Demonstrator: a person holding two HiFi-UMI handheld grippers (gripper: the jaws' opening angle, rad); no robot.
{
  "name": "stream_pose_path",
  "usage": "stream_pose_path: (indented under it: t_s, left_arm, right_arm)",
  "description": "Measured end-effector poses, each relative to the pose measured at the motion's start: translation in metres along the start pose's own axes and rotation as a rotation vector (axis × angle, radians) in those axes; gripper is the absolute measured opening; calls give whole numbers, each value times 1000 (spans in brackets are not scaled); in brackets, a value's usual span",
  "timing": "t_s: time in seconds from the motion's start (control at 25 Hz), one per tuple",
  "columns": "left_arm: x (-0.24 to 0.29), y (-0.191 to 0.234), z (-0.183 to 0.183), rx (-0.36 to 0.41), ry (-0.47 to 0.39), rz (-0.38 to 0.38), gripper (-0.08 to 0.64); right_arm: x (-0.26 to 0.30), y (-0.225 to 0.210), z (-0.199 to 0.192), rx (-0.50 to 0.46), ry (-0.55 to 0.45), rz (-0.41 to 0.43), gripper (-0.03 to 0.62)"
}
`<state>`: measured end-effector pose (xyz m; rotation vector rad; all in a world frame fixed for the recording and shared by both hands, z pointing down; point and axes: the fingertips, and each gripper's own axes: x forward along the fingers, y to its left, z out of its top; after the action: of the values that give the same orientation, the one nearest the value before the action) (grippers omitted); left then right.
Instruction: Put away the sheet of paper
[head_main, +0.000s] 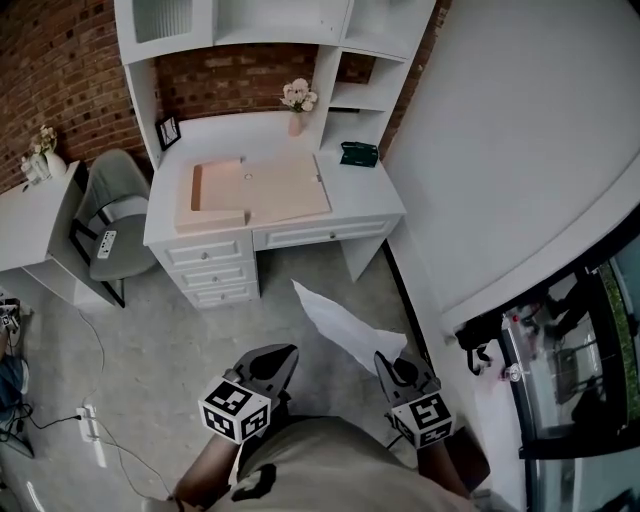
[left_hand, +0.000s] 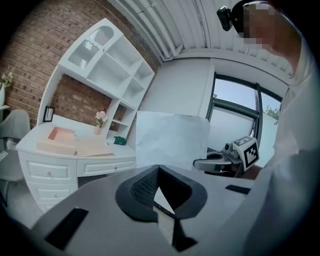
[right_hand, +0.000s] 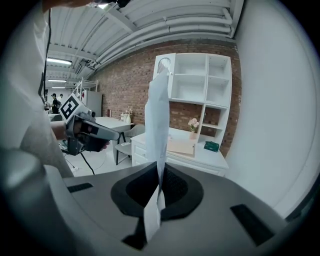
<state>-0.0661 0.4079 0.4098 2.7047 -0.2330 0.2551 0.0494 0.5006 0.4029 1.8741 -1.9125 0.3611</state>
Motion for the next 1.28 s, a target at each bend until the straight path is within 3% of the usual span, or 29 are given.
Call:
stream_pose_path:
  t_s: [0.32, 0.48, 0.96, 1.28]
  left_arm:
    - [-29, 43, 9, -37, -54, 56, 15]
    - [-41, 50, 4, -48, -59, 43, 15]
    - [-43, 81, 14, -58, -69, 139, 15]
    - [-27, 91, 53, 88, -169, 241, 15]
  right_arm:
    - [41, 28, 25, -51, -9, 46, 28]
    - [54, 38, 33, -55, -22, 65, 28]
    - [92, 36, 51, -78, -29, 140, 28]
    - [117, 4, 51, -65, -26, 168, 28]
